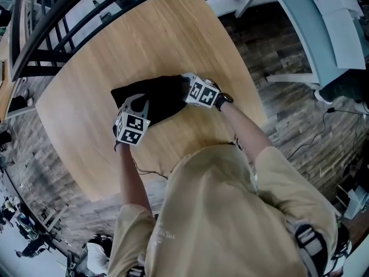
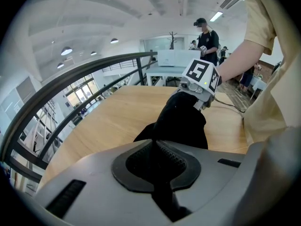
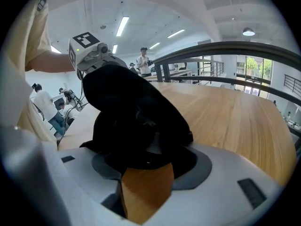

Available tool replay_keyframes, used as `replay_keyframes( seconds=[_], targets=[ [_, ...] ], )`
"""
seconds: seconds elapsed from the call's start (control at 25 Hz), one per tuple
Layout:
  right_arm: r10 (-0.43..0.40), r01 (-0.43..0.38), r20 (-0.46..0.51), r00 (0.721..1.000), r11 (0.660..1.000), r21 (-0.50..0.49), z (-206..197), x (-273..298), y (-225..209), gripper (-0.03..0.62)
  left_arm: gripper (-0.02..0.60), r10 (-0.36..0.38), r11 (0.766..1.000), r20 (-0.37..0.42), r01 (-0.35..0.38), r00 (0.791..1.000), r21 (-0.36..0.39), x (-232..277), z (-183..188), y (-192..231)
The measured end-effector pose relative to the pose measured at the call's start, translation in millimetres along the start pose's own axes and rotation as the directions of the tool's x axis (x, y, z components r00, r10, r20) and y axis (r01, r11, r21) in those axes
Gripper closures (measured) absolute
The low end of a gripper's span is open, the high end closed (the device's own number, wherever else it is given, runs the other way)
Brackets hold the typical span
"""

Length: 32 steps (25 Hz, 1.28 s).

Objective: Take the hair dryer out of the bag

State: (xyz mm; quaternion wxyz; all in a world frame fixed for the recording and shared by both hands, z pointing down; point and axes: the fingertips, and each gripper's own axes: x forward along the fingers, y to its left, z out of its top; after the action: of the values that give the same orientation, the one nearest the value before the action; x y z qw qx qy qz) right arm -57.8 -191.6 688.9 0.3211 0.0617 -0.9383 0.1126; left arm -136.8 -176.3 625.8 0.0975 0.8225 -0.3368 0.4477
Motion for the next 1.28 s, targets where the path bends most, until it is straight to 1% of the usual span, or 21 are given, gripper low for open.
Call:
replay_keyframes(
  seconds=[0.16,0.32,0.44,0.56,0.76,0.88,1.0,1.04,1.08,1.12,1.2,1.28],
  targets=[
    [0.014,-0.014,-0.022,1.0,0.999,-0.036,3.9,13.3,-2.5,0.39,0.552,-0.002,1.0,0.008,0.002,1.0,-0.022,2.4,-0.6,2.0],
    [0.005,-0.01,-0.053,0.999,0.996,-0.085,6.7,24.9,-5.1,0.392,0.552,-0.002,0.999,0.006,0.002,1.0,-0.039,3.0,-4.5,3.6],
    [-0.022,0.016,-0.065,0.998,0.994,-0.106,8.5,29.1,-9.5,0.453,0.552,0.001,0.999,0.009,0.0,1.0,-0.045,3.8,-5.5,4.5],
    [-0.019,0.012,-0.076,0.997,0.995,-0.102,9.8,31.1,-10.2,0.479,0.552,0.001,0.999,0.014,-0.001,1.0,-0.054,4.2,-7.2,6.2],
    [0.006,-0.012,-0.076,0.997,0.997,-0.073,5.8,30.7,-9.2,0.49,0.552,-0.005,0.998,0.014,0.006,1.0,-0.066,5.7,-9.8,4.2],
    [0.009,-0.017,-0.084,0.996,0.996,-0.091,5.7,30.2,-8.9,0.491,0.551,-0.007,0.997,0.013,0.008,1.0,-0.072,6.0,-9.5,3.2],
    [0.012,-0.019,-0.092,0.996,0.997,-0.077,5.0,29.6,-8.7,0.491,0.548,-0.01,0.994,0.042,0.014,0.999,-0.11,5.0,-8.0,4.2],
    [0.014,-0.02,-0.094,0.995,0.998,-0.065,4.7,28.9,-7.7,0.491,0.531,-0.014,0.991,0.053,0.021,0.998,-0.129,3.7,-8.1,3.8],
    [0.015,-0.021,-0.094,0.995,0.998,-0.056,4.4,28.4,-7.0,0.491,0.48,-0.019,0.989,0.063,0.029,0.998,-0.148,1.8,-8.6,3.0],
    [0.018,-0.022,-0.093,0.995,0.998,-0.05,4.1,28.0,-6.9,0.491,0.456,-0.023,0.986,0.069,0.034,0.997,-0.165,-0.1,-9.8,2.5],
    [0.024,-0.028,-0.092,0.995,0.999,-0.041,3.6,27.3,-7.5,0.491,0.426,-0.015,0.981,0.071,0.029,0.997,-0.194,-4.2,-16.4,2.3],
    [0.026,-0.03,-0.092,0.995,0.999,-0.041,2.3,28.0,-8.6,0.491,0.399,0.013,0.974,0.073,0.004,0.997,-0.229,-10.7,-25.2,3.4]
  ],
)
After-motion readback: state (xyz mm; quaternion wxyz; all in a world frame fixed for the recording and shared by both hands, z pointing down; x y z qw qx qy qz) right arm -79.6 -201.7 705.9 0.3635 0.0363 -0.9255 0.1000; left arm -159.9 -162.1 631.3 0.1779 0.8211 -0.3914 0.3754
